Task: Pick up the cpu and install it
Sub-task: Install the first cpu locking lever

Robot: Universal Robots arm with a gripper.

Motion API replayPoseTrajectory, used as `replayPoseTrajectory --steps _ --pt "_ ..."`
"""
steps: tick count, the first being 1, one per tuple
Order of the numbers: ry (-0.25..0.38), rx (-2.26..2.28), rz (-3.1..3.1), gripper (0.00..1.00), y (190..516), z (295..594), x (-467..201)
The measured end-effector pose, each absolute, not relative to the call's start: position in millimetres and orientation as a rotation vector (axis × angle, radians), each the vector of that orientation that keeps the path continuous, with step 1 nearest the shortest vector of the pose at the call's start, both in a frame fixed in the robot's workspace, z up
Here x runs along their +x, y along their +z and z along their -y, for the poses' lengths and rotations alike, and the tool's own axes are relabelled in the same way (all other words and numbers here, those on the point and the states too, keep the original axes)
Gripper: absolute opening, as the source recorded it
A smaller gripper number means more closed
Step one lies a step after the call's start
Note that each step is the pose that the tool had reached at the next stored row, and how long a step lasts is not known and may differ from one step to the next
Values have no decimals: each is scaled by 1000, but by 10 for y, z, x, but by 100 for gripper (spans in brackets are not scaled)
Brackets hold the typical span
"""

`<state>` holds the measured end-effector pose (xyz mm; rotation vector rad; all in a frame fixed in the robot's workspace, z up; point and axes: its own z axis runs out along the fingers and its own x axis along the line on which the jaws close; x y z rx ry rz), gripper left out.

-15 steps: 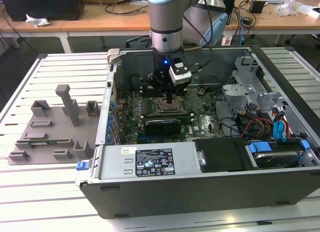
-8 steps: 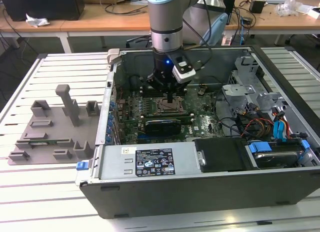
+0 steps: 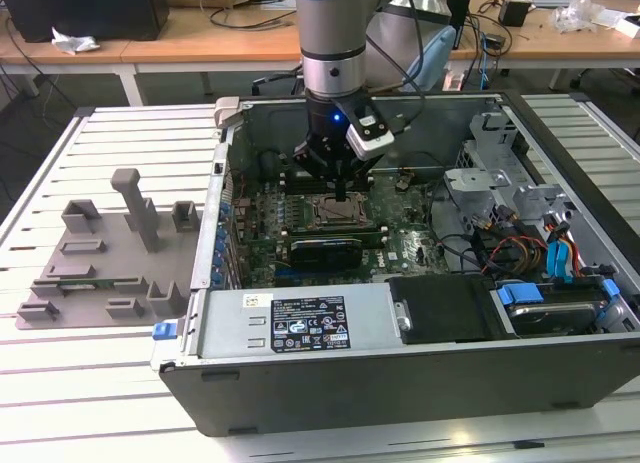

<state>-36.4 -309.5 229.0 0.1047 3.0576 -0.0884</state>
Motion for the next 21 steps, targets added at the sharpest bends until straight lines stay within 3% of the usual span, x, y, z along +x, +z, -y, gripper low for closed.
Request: replayPoseTrajectory --steps 21 --pt "-89 104 -3058 11 2314 3096 -364"
